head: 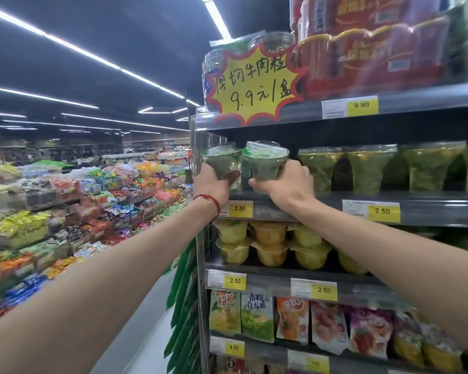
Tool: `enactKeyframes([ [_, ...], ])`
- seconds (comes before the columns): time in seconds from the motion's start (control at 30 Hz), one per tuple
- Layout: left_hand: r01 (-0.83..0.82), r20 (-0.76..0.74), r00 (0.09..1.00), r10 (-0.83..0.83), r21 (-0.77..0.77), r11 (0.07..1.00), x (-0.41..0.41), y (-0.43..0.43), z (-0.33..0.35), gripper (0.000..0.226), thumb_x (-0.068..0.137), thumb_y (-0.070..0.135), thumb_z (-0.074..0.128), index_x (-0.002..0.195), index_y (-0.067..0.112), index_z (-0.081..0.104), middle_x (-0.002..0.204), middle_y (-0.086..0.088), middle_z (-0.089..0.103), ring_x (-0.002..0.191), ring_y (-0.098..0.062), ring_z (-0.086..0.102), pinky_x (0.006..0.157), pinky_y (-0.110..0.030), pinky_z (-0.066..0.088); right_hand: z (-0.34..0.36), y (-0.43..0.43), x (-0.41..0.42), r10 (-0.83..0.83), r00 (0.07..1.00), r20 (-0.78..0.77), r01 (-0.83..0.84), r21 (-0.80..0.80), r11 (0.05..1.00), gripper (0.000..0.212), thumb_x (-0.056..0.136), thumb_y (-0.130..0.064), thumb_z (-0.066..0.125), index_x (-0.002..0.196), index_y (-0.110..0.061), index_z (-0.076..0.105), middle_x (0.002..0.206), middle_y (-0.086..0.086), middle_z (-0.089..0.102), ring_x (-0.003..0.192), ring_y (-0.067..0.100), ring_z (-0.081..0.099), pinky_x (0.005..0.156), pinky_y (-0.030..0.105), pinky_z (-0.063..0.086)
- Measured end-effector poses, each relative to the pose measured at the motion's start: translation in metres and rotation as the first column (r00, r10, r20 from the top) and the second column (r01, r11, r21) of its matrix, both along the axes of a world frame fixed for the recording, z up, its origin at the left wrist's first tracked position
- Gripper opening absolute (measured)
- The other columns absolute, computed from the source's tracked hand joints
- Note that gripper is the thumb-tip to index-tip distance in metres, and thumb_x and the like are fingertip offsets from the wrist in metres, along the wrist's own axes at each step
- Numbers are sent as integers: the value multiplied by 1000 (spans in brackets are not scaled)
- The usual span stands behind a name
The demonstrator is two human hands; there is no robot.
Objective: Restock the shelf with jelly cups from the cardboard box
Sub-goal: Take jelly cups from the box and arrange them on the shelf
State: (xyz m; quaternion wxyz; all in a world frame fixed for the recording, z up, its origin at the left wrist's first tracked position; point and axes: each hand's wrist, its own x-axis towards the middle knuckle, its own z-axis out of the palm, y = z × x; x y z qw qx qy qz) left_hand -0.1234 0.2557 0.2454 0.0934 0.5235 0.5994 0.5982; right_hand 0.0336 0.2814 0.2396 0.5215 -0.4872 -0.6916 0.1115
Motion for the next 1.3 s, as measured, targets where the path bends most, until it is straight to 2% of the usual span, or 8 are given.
enactKeyframes([
  [0.3,-128,-198,974,111,-76,989,-5,21,-16,46,87,48,63,113,14,46,110,-10,67,105,-36,60,90,-49,52,1,2,-9,-80,993,86,83,-31,996,53,83,-62,73,96,-12,63,89,1,64,84,25,58,68,32,42],
  [0.5,-123,-232,968,91,-127,984,-6,21,-14,41,94,43,57,115,13,38,115,-15,64,110,-40,58,95,-51,48,5,1,-5,-159,961,226,179,-69,981,56,85,-64,70,72,-17,44,69,-4,49,77,27,55,66,33,39],
  [0.7,-149,-291,953,85,-207,967,-9,25,-14,59,98,45,47,138,6,25,126,-21,59,123,-43,47,98,-46,42,8,5,-9,-187,946,267,217,-88,972,62,79,-70,72,91,-13,51,85,2,60,84,28,57,68,34,42],
  [0.8,-145,-299,951,74,-223,964,-8,21,-13,54,100,40,43,138,7,25,127,-22,55,128,-41,39,97,-46,39,9,6,-5,-126,940,316,176,-136,975,55,87,-68,63,83,-15,48,77,-1,55,84,30,59,68,35,42],
  [0.87,-126,-275,960,58,-239,963,-8,21,-12,48,100,36,43,136,8,27,125,-21,54,127,-39,37,96,-46,38,12,4,0,-64,948,313,125,-180,976,47,93,-59,60,94,-13,50,84,1,56,90,31,59,73,37,44],
  [0.97,-136,-305,950,71,-198,971,-8,23,-13,45,99,35,44,133,6,32,129,-16,52,127,-37,40,103,-46,33,15,3,4,-33,959,282,91,-198,976,48,90,-54,69,98,-10,53,96,5,60,92,30,60,73,36,45],
  [1.1,-196,-346,926,148,-110,974,-6,28,-16,59,96,44,47,136,2,34,138,-17,45,132,-35,37,116,-43,24,11,4,-2,-138,952,272,174,-115,978,59,78,-66,76,80,-14,47,84,3,58,84,29,60,67,35,44],
  [1.3,-241,-319,922,221,-27,970,-2,29,-20,69,91,53,55,134,2,35,132,-15,42,128,-34,38,114,-42,21,14,4,-1,-118,948,295,164,-135,977,58,81,-66,73,74,-14,47,76,2,56,78,27,59,62,35,41],
])
